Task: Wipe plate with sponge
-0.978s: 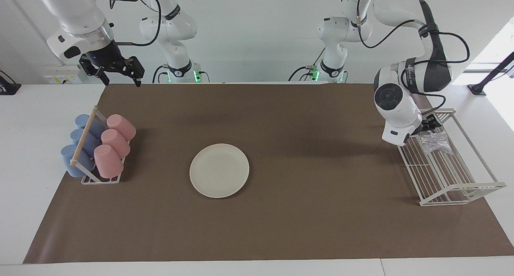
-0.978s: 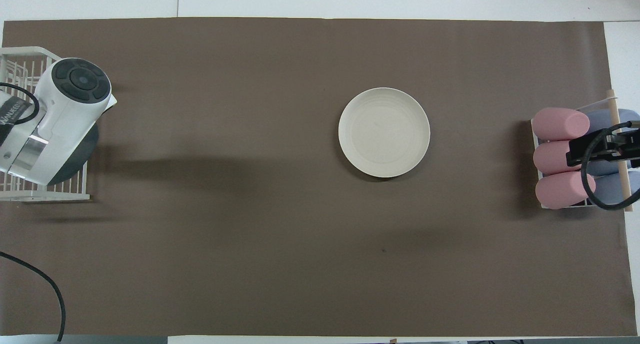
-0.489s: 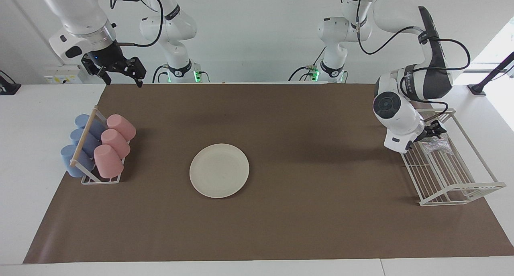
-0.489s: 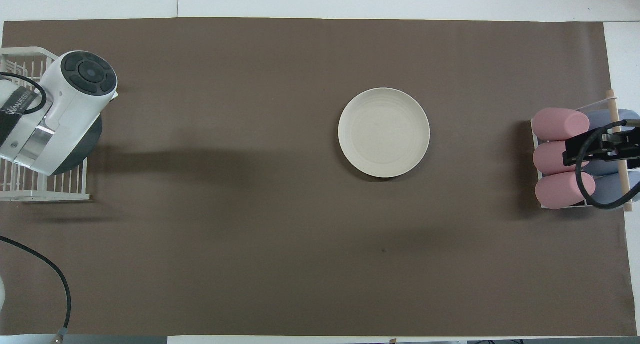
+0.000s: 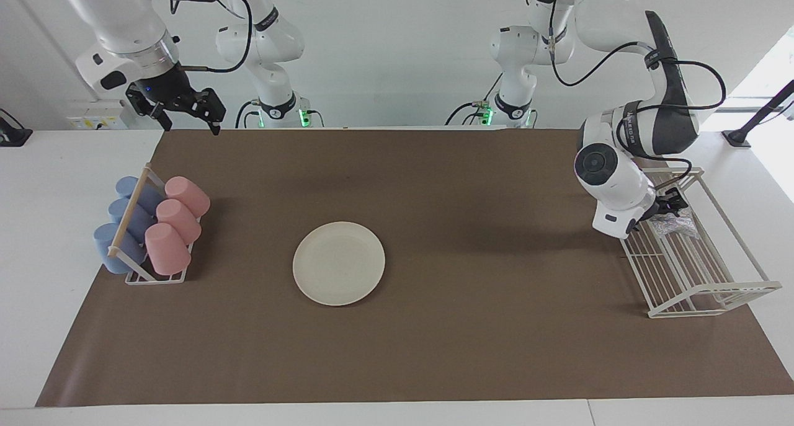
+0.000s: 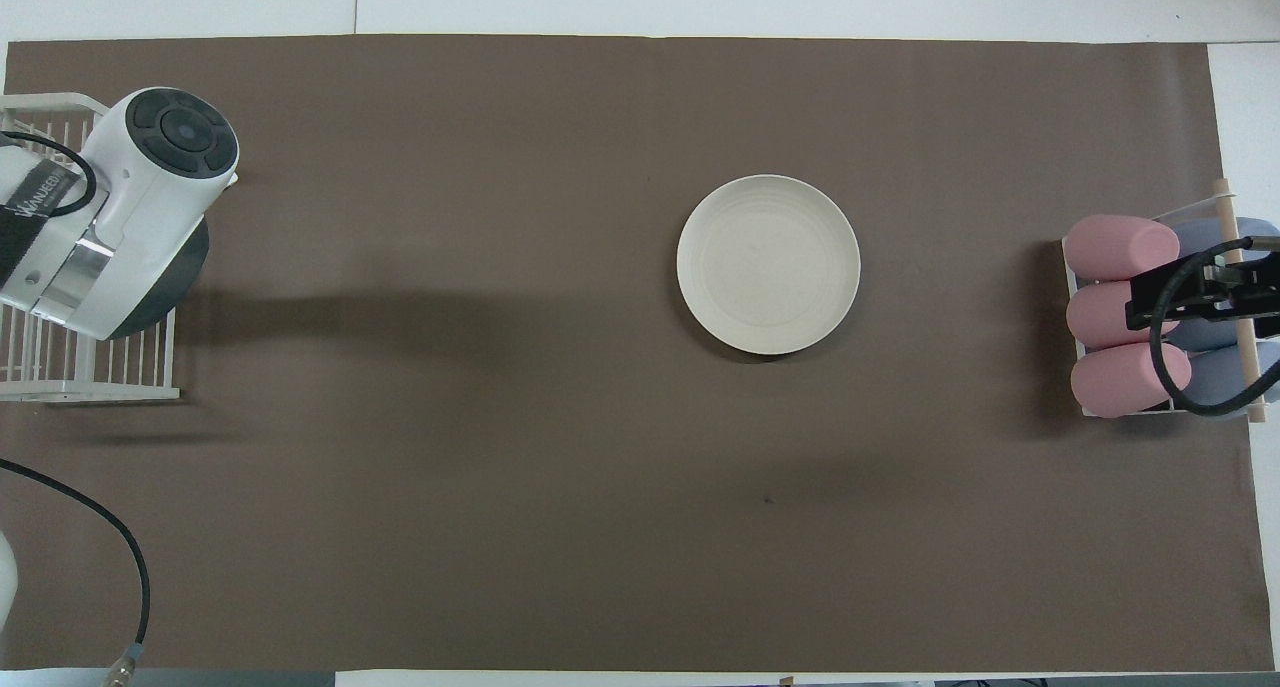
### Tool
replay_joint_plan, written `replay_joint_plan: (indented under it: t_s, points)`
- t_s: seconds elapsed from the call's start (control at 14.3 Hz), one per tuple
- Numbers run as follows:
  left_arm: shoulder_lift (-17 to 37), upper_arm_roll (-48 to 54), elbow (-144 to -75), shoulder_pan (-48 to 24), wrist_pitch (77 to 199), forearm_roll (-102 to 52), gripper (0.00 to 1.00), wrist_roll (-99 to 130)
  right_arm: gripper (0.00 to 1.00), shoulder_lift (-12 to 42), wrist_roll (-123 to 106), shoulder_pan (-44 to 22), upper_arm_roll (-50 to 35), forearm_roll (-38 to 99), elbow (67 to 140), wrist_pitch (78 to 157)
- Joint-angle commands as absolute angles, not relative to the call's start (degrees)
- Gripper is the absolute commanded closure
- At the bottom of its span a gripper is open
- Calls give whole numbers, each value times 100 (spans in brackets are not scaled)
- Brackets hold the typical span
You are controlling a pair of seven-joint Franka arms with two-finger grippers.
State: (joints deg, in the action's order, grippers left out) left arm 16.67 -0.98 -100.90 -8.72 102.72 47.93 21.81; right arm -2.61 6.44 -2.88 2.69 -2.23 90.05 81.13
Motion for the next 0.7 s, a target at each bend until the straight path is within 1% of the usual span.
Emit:
replay_joint_plan:
  t_s: [0.0, 0.07, 0.49, 0.63]
  points:
    - [1731, -149, -9993, -932, 10178, 4896, 82, 2259, 0, -281, 835, -281, 237, -264, 8982, 8033]
    - [1731, -149, -9958, -923, 10160, 4887, 100, 2241, 0, -281, 835, -281, 237, -264, 8991, 8033]
    - [1732, -158, -9756, -923, 10081, 4878, 100, 2197, 0, -281, 852, -281, 237, -255, 8991, 8007]
    - [1723, -123, -9529, -923, 9872, 4773, 100, 2180, 0, -290, 966, -281, 237, -255, 8991, 8007]
